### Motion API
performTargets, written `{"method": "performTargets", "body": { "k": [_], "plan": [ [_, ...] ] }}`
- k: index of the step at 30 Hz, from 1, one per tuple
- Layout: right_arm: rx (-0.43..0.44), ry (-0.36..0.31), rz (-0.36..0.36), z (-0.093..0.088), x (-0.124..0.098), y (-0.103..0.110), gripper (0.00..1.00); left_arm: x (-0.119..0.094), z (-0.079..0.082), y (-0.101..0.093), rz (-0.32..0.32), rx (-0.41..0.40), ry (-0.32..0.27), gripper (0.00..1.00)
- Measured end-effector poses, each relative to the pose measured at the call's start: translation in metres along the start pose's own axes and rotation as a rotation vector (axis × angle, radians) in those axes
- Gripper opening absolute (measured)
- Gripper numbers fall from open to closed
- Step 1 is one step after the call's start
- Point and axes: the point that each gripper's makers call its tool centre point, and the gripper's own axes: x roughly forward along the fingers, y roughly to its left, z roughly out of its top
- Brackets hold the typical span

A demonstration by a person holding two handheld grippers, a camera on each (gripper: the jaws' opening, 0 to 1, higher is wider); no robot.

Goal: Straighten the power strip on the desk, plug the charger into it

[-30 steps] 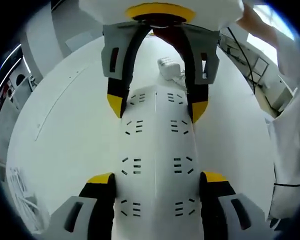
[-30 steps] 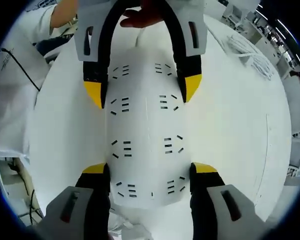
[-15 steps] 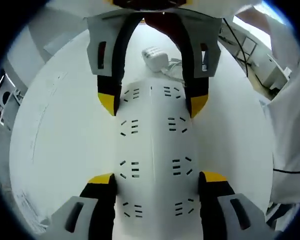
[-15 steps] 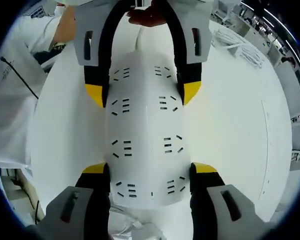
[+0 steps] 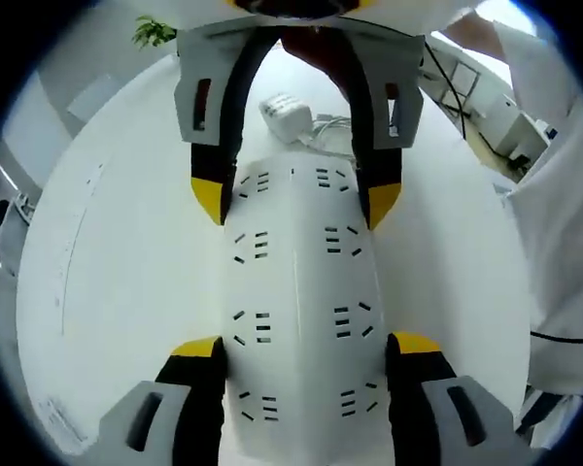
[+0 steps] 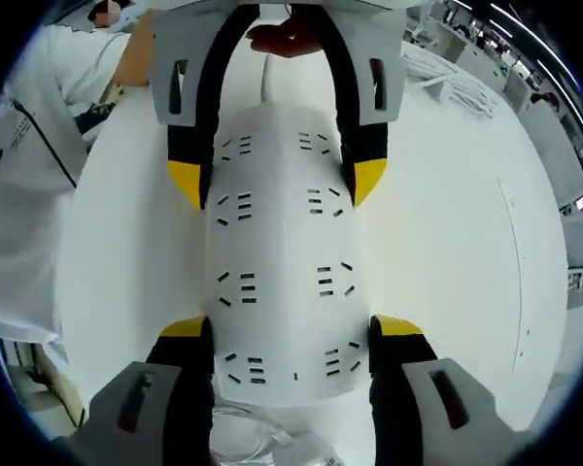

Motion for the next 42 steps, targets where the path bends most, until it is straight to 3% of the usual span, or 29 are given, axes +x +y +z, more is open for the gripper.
{"method": "performTargets", "body": {
  "k": [3,6,7,10,11,12,13,16,18,22,25,28,32,42],
  "plan": [
    [0.01,-0.052,-0.016,0.003,-0.001,0.0,0.64,0.001,0.0,-0.001,0.009,0.009,0.009,0.68],
    [0.182,-0.225,-0.082,0.011,-0.026,-0.013,0.72,0.001,-0.001,0.0,0.01,0.01,0.009,0.68],
    [0.273,-0.305,-0.13,0.007,-0.047,-0.02,0.76,0.0,-0.001,0.0,0.01,0.01,0.006,0.68],
    [0.406,-0.501,-0.271,-0.01,-0.093,-0.035,0.74,0.001,-0.001,0.0,0.01,0.011,0.005,0.68],
    [0.476,-0.581,-0.356,-0.026,-0.11,-0.039,0.73,0.001,-0.001,0.0,0.01,0.011,0.006,0.68],
    [0.505,-0.614,-0.39,-0.035,-0.116,-0.04,0.71,0.001,-0.001,0.0,0.01,0.011,0.006,0.68],
    [0.572,-0.653,-0.452,-0.056,-0.121,-0.039,0.7,0.001,-0.001,0.0,0.01,0.011,0.006,0.68],
    [0.682,-0.65,-0.608,-0.102,-0.111,-0.036,0.61,0.001,-0.001,0.0,0.01,0.011,0.005,0.69],
    [0.713,-0.658,-0.644,-0.113,-0.099,-0.031,0.55,0.001,-0.001,0.0,0.01,0.012,0.004,0.69],
    [0.836,-0.782,-0.659,-0.106,-0.09,-0.028,0.57,0.001,-0.001,0.0,0.009,0.013,-0.002,0.69],
    [0.79,-0.766,-0.696,-0.1,-0.081,-0.033,0.54,0.001,-0.001,0.0,0.007,0.015,-0.008,0.69],
    [0.837,-0.788,-0.681,-0.102,-0.072,-0.038,0.5,0.001,-0.001,0.0,0.007,0.016,-0.012,0.69],
    [0.795,-0.752,-0.679,-0.102,-0.064,-0.037,0.48,0.002,-0.002,0.0,0.006,0.019,-0.018,0.69],
    [0.732,-0.731,-0.704,-0.103,-0.062,-0.036,0.37,0.002,-0.002,0.001,0.006,0.019,-0.021,0.69]
  ]
}}
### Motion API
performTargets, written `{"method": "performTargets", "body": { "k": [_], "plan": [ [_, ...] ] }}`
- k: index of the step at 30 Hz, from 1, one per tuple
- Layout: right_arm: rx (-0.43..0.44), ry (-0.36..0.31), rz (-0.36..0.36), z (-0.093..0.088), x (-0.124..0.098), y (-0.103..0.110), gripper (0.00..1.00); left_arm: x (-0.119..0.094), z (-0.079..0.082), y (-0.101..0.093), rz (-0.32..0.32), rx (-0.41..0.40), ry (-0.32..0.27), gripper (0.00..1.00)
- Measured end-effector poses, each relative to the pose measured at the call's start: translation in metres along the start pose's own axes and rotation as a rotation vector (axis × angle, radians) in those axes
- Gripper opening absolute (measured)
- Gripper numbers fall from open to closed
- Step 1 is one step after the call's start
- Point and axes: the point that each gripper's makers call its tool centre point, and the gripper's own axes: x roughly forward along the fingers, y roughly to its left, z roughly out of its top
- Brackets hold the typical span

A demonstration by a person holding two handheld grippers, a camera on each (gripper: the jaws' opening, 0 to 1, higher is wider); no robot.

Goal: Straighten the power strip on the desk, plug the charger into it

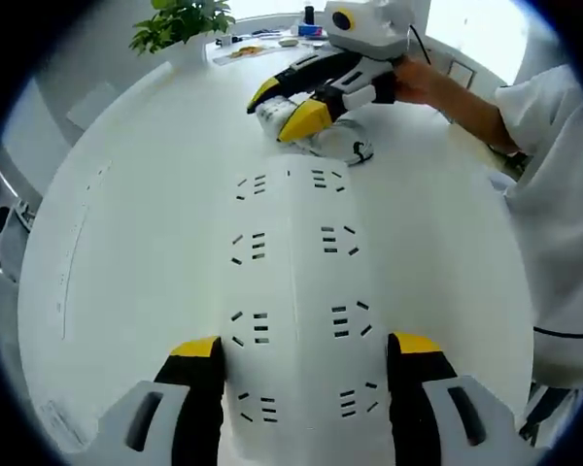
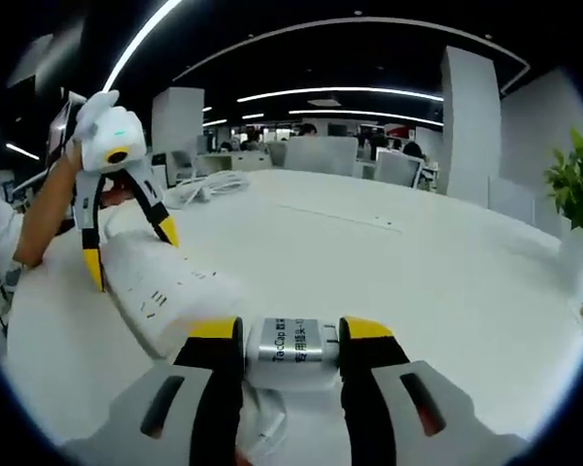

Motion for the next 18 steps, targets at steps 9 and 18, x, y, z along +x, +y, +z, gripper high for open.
{"method": "performTargets", "body": {
  "k": [9,18],
  "plan": [
    [-0.025,-0.03,0.133,0.0,-0.002,0.007,0.37,0.0,0.001,0.0,-0.001,0.001,-0.002,0.69],
    [-0.129,-0.068,0.454,-0.002,-0.013,0.028,0.36,0.0,0.001,-0.001,-0.001,0.002,-0.003,0.69]
  ]
}}
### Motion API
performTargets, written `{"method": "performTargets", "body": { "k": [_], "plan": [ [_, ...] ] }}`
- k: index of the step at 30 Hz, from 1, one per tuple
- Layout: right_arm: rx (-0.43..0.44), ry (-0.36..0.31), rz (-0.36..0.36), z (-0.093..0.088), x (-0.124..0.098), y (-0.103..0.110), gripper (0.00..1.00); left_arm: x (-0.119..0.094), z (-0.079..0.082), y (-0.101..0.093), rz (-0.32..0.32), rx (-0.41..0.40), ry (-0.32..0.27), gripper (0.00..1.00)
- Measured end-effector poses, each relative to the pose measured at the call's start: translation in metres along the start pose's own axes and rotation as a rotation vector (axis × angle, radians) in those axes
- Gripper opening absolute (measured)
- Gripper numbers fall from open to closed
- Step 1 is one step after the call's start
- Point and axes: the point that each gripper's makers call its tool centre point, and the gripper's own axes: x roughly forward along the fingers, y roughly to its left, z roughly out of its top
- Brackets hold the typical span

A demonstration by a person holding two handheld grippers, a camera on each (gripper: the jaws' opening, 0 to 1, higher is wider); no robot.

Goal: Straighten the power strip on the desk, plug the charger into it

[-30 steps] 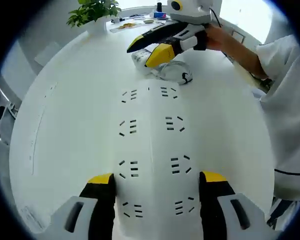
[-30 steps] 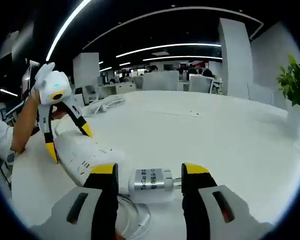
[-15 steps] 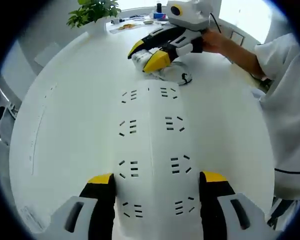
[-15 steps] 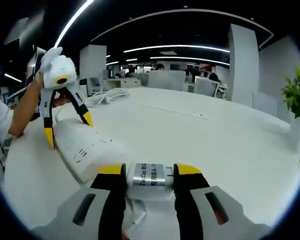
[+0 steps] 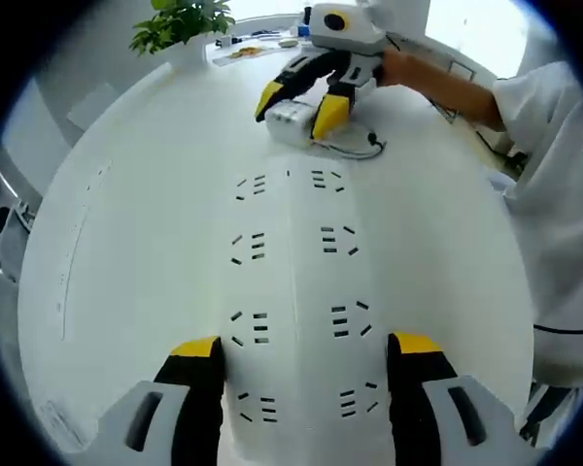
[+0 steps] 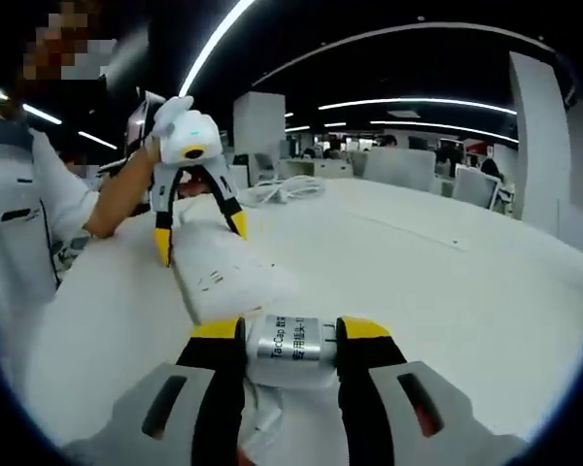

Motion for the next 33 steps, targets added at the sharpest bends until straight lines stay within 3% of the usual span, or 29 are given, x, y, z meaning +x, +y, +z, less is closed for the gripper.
{"method": "performTargets", "body": {
  "k": [3,7,8,10,11,13,14,16,18,19,21,23,25,28,33],
  "plan": [
    [-0.014,-0.004,0.048,0.0,-0.001,0.001,0.36,0.0,0.0,0.0,0.0,0.0,-0.001,0.69],
    [-0.021,-0.004,0.059,0.0,0.0,0.003,0.37,0.0,0.0,0.0,0.0,0.0,-0.001,0.69],
    [-0.011,0.014,0.035,0.0,0.0,0.0,0.38,0.0,0.0,0.0,0.0,0.0,-0.001,0.69],
    [-0.008,0.043,-0.055,0.008,-0.006,-0.004,0.49,0.0,0.0,-0.001,0.0,0.0,-0.001,0.69],
    [-0.011,0.019,-0.108,0.022,-0.011,-0.002,0.53,0.0,0.0,-0.001,0.0,0.0,-0.002,0.69],
    [0.004,0.008,-0.253,0.039,-0.023,-0.004,0.54,0.0,0.0,-0.001,0.0,0.0,-0.001,0.69],
    [-0.005,0.0,-0.354,0.048,-0.03,-0.005,0.57,0.0,0.0,-0.001,0.0,0.0,0.0,0.69],
    [0.023,-0.068,-0.646,0.066,-0.047,-0.01,0.66,0.0,0.0,-0.001,0.0,0.0,0.002,0.69],
    [0.073,-0.1,-0.878,0.064,-0.058,-0.013,0.64,0.0,0.0,-0.001,-0.001,0.001,0.001,0.69],
    [0.079,-0.07,-0.941,0.057,-0.055,-0.012,0.61,0.0,0.0,-0.001,-0.001,0.002,0.0,0.69],
    [0.082,-0.038,-1.024,0.049,-0.045,-0.011,0.56,0.0,0.0,-0.002,-0.002,0.003,-0.002,0.69],
    [0.075,0.019,-1.102,0.038,-0.041,-0.012,0.59,0.0,0.0,-0.002,-0.002,0.004,-0.004,0.69],
    [0.116,0.074,-1.125,0.024,-0.034,-0.012,0.6,-0.001,-0.001,-0.001,-0.004,0.005,-0.011,0.69],
    [0.206,0.075,-1.138,0.014,-0.024,-0.013,0.6,-0.001,-0.001,0.0,-0.008,0.014,-0.022,0.69],
    [0.228,0.1,-1.185,0.006,-0.016,-0.02,0.54,0.0,0.0,0.0,-0.009,0.016,-0.026,0.69]
  ]
}}
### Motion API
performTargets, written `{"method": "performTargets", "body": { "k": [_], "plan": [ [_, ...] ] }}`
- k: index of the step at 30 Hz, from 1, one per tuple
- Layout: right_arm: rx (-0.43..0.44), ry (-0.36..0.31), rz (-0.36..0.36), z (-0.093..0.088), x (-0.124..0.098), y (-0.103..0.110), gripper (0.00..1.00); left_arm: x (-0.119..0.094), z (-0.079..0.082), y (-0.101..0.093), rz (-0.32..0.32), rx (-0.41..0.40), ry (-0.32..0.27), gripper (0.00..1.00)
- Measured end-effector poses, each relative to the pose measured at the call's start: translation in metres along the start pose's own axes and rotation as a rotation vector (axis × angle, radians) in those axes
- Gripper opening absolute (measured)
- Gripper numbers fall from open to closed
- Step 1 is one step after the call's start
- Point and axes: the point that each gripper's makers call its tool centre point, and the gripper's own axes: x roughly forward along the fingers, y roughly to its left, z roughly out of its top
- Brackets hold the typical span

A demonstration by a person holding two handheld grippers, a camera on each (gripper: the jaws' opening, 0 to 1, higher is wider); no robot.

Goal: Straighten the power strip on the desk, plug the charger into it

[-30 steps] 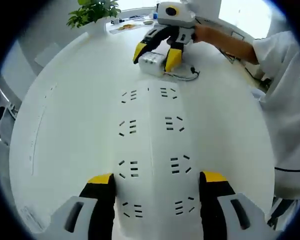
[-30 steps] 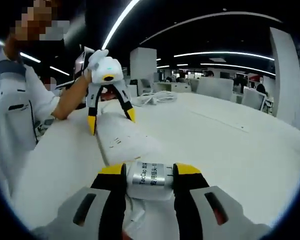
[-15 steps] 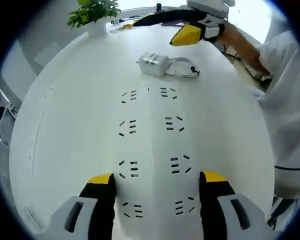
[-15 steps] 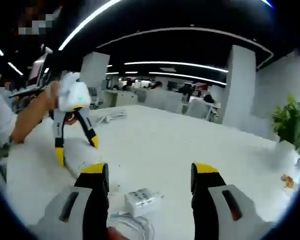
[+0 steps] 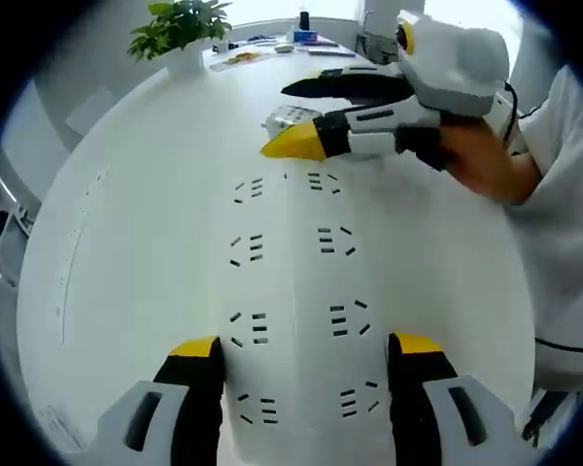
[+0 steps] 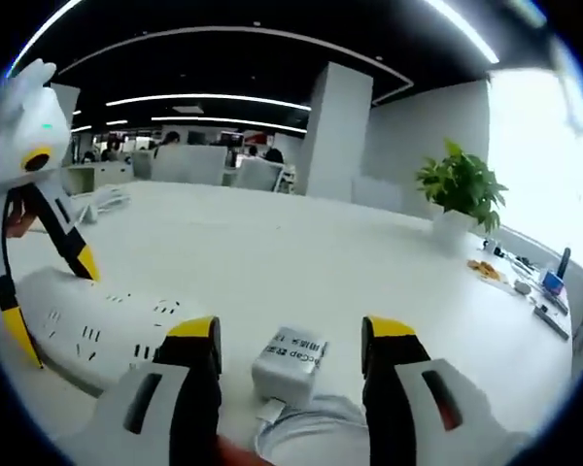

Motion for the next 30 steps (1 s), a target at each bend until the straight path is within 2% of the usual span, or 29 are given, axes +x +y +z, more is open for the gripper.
{"method": "performTargets", "body": {
  "k": [7,11,13,16,18,26,28,30],
  "plan": [
    [0.0,0.042,-0.025,-0.011,0.003,-0.007,0.56,0.001,0.002,0.0,-0.001,0.002,-0.005,0.7],
    [0.004,0.055,-0.031,-0.016,0.004,-0.01,0.52,0.002,0.003,-0.001,-0.001,0.002,-0.005,0.7],
    [0.002,0.055,-0.025,-0.017,0.003,-0.01,0.46,0.002,0.003,-0.001,-0.001,0.003,-0.006,0.7],
    [0.003,0.062,-0.017,-0.019,0.002,-0.01,0.42,0.002,0.003,0.0,-0.001,0.003,-0.006,0.7],
    [-0.003,0.062,0.004,-0.02,0.001,-0.005,0.36,0.002,0.003,0.0,-0.001,0.003,-0.007,0.7],
    [-0.008,0.051,0.068,-0.021,-0.001,-0.004,0.33,0.002,0.003,0.0,-0.002,0.003,-0.01,0.7],
    [-0.027,0.05,0.127,-0.021,0.0,-0.003,0.32,0.002,0.003,0.0,-0.002,0.004,-0.013,0.7],
    [-0.011,0.057,0.182,-0.023,0.0,-0.002,0.31,0.002,0.002,-0.001,-0.003,0.005,-0.016,0.7]
  ]
}}
